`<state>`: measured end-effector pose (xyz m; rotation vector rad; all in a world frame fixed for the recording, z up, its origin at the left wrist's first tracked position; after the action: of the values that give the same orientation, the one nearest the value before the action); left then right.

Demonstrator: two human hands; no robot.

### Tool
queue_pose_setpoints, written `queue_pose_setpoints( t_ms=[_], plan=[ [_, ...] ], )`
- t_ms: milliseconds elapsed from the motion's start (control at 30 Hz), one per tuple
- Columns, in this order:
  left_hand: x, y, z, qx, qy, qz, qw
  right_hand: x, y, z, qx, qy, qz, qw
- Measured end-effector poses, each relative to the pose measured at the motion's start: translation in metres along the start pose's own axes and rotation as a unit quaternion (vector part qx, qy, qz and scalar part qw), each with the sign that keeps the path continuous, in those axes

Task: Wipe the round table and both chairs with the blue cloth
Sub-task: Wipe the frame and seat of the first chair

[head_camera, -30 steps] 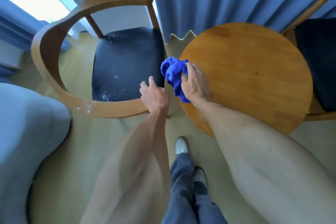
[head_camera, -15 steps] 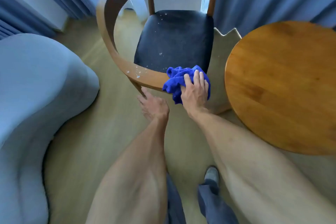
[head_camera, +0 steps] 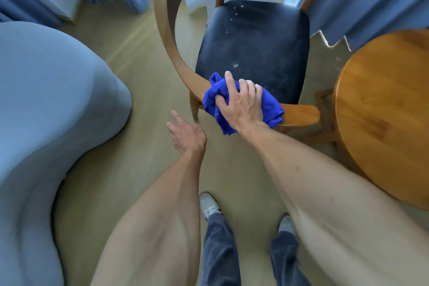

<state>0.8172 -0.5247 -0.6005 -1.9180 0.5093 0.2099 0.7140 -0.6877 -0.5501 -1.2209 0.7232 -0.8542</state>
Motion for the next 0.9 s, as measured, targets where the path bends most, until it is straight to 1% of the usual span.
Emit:
queue_pose_setpoints(
  t_ms=[100,167,233,300,367,400,433,467,500,533,567,600,667,700,767,833,900],
  plan=[
    [0.034,-0.02,0.001,-0.007,0.009,0.002,1.0,0.018,0.009,0.046,-0.006,0.04,0.009,0.999],
    [0.059,-0.037,-0.001,-0.008,0.022,-0.003,1.0,0.032,0.013,0.068,0.004,0.085,0.024,0.996],
    [0.081,-0.051,-0.003,0.001,0.038,-0.005,0.999,0.047,0.017,0.083,0.034,0.135,0.055,0.989],
    [0.097,-0.065,-0.007,-0.012,0.047,-0.004,0.999,0.06,0.023,0.097,0.061,0.165,0.097,0.98],
    [0.102,-0.076,-0.018,-0.034,0.077,-0.005,0.996,0.072,0.025,0.106,0.129,0.186,0.115,0.967],
    [0.1,-0.082,-0.028,-0.041,0.111,-0.012,0.993,0.079,0.021,0.108,0.199,0.208,0.116,0.951],
    [0.094,-0.088,-0.04,-0.045,0.158,-0.022,0.986,0.085,0.016,0.107,0.281,0.243,0.111,0.922],
    [0.087,-0.092,-0.053,-0.043,0.21,-0.027,0.976,0.09,0.008,0.102,0.356,0.284,0.098,0.885],
    [0.078,-0.093,-0.066,-0.034,0.255,-0.024,0.966,0.095,0.0,0.094,0.405,0.322,0.078,0.852],
    [0.071,-0.088,-0.077,-0.022,0.282,-0.012,0.959,0.097,-0.006,0.083,0.421,0.359,0.052,0.831],
    [0.066,-0.08,-0.088,-0.007,0.285,0.007,0.958,0.098,-0.012,0.07,0.419,0.393,0.032,0.818],
    [0.062,-0.069,-0.096,0.009,0.268,0.029,0.963,0.096,-0.013,0.056,0.41,0.43,0.014,0.804],
    [0.054,-0.047,-0.11,0.037,0.195,0.066,0.978,0.09,-0.009,0.035,0.412,0.488,-0.002,0.769],
    [0.052,-0.039,-0.114,0.043,0.154,0.075,0.984,0.087,-0.004,0.029,0.413,0.497,0.002,0.764],
    [0.051,-0.028,-0.121,0.042,0.096,0.078,0.991,0.088,0.014,0.024,0.412,0.492,0.032,0.766],
    [0.054,-0.024,-0.122,0.03,0.077,0.066,0.994,0.089,0.028,0.021,0.42,0.489,0.063,0.762],
    [0.056,-0.025,-0.119,0.011,0.075,0.05,0.996,0.091,0.04,0.019,0.425,0.49,0.1,0.754]
  ],
)
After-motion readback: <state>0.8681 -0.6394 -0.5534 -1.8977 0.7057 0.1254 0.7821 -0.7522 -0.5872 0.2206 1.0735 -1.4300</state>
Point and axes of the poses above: each hand's wrist, its own x-axis towards the middle knuckle, its own y-axis out of the palm, z = x × y, the point moved 7 cm from there along x, towards the middle knuckle, and after that the axes turned 5 degrees about y, right-handed, at the moved point
